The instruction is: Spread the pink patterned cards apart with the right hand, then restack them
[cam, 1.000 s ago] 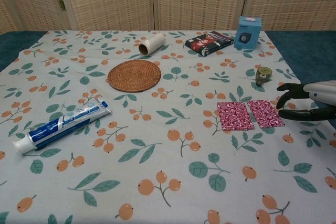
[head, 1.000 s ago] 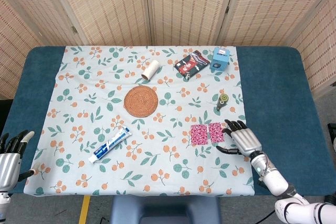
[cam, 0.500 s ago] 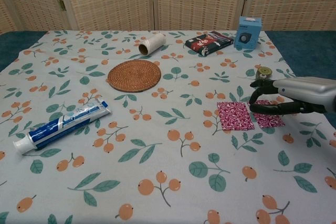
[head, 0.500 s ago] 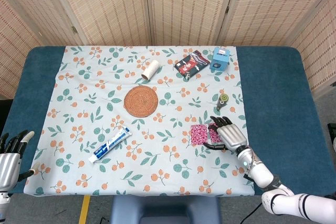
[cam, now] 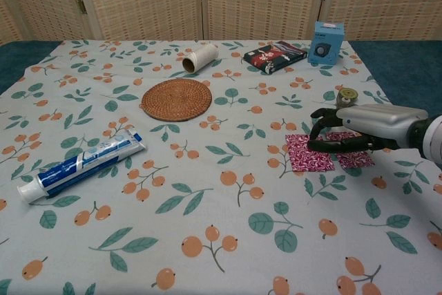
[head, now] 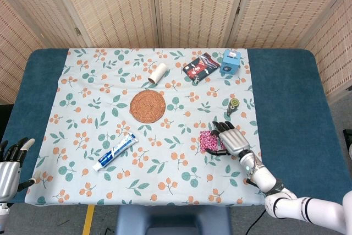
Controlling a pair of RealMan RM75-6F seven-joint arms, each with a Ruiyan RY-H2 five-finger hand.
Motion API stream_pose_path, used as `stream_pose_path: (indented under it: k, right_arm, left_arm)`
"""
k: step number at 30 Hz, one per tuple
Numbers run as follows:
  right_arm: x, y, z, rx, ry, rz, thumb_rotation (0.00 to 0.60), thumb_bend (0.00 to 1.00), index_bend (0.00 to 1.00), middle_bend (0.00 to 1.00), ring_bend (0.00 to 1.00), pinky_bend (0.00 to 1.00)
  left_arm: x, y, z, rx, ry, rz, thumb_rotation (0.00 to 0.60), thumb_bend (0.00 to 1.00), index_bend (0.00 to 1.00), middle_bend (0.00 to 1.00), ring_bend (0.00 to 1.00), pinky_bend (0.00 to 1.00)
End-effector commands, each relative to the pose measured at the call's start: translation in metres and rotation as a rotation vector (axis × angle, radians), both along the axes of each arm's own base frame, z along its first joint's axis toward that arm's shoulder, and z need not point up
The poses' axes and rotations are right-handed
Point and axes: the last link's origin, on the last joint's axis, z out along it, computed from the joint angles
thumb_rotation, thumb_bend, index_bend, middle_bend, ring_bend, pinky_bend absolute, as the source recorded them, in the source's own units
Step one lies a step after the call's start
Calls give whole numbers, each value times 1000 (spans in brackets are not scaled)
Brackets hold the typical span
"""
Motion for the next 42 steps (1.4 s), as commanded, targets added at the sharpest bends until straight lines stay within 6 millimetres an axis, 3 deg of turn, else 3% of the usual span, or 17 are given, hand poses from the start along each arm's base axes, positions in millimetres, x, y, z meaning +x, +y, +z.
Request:
stream_pose_path:
  k: [1,15,23,30,42]
  right_arm:
    - [1,2,-1,8,4,10,27,267,219,39,0,0]
    - [-10,43,7,81,53,39,26,268,219,43,0,0]
    - [-15,70,26,77,54,49,25,267,219,44,0,0]
    - [-13,60,34,32,36,43,27,268,219,45,0,0]
    - [-10,48,17,50,41,44,25,268,219,46,0,0]
  left_arm:
    - [0,0,0,1,0,2,600,284,156,129,195,0]
    - [1,-1,-2,-7,5,2,600,283,158,129,200,0]
    - [1,-2,-2,-9,6,1,600,284,159,129,200,0]
    - [3,-2,-3,-10,3,-7,600,284,160,129,200,0]
    - [0,-3,-1,-6,3,4,600,284,161,129,200,0]
